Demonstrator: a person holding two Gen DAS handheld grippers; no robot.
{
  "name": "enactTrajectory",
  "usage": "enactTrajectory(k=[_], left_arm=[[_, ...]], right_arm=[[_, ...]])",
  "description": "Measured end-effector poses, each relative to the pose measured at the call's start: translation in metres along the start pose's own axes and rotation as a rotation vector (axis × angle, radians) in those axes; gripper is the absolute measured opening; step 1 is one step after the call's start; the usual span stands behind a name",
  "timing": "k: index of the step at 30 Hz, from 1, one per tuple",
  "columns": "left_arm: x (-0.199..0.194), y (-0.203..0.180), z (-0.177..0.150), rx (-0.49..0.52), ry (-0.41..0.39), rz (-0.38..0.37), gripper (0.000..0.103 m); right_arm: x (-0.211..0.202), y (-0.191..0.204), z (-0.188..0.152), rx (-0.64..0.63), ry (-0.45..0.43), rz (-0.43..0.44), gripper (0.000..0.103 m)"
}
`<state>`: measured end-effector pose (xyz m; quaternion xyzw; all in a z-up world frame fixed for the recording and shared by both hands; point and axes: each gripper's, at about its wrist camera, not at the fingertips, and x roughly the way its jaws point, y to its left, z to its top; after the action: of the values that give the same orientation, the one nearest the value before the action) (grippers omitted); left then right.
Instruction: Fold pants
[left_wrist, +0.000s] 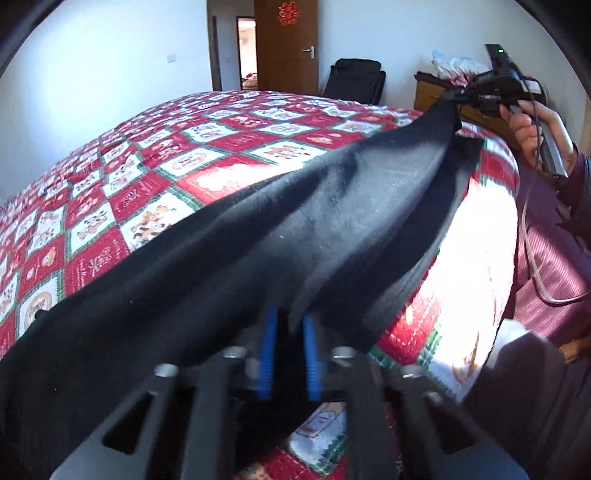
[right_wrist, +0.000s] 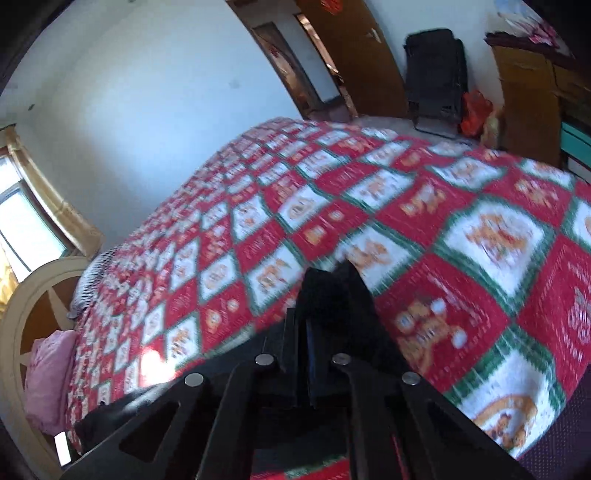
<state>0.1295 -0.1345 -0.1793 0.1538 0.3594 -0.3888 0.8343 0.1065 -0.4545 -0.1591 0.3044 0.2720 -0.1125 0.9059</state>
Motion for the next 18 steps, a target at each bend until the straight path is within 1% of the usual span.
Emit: enactTrajectory(k=[2,3,5,6,9,11,12,14,15,16,17,18], left_arm=[[-0.013,0.007,0.001,-0.037,-0.041,-0.009,0.011],[-0.018,0.009,0.002,-0.048,-0.056,-0.03,0.011],[-0.02,0.011,0.0,-0.047,-0.067,-0.044,0.011],[-0.02,0.009,-0.005,-0.034,-0.059,-0.058,0.011],[-0.005,0.006,-0.016,-0.027,-0.001,-0.078,0.011],[-0.005,0.006,-0.023,-0.032,-0.011,-0.1,0.011],[-0.007,0.008,-0.022,-0.037,-0.011,-0.11,0.011],[-0.009,0.01,-0.02,-0.044,-0.01,-0.128,0.011],[-0.008,0.01,-0.019,-0.038,-0.002,-0.13,0.011],[-0.007,0.009,-0.019,-0.032,0.005,-0.128,0.011],[-0.006,0.008,-0.018,-0.028,0.007,-0.128,0.011],[-0.006,0.007,-0.018,-0.026,0.007,-0.13,0.011]], right_arm=[[-0.02,0.009,0.009,-0.011,-0.06,0.069,0.003],[-0.028,0.012,0.011,-0.016,-0.083,0.093,0.003],[-0.043,0.01,0.008,-0.028,-0.106,0.116,0.003],[-0.047,0.007,0.003,-0.032,-0.102,0.115,0.003],[-0.044,-0.025,-0.028,-0.015,-0.015,0.062,0.003],[-0.04,-0.049,-0.047,-0.003,0.043,0.023,0.003],[-0.038,-0.059,-0.057,-0.01,0.074,-0.014,0.003],[-0.039,-0.07,-0.069,-0.014,0.097,-0.037,0.007],[-0.044,-0.073,-0.07,-0.021,0.08,-0.036,0.008],[-0.049,-0.073,-0.067,-0.028,0.06,-0.053,0.019],[-0.056,-0.073,-0.062,-0.033,0.019,-0.091,0.03],[-0.064,-0.074,-0.055,-0.02,-0.021,-0.103,0.056]])
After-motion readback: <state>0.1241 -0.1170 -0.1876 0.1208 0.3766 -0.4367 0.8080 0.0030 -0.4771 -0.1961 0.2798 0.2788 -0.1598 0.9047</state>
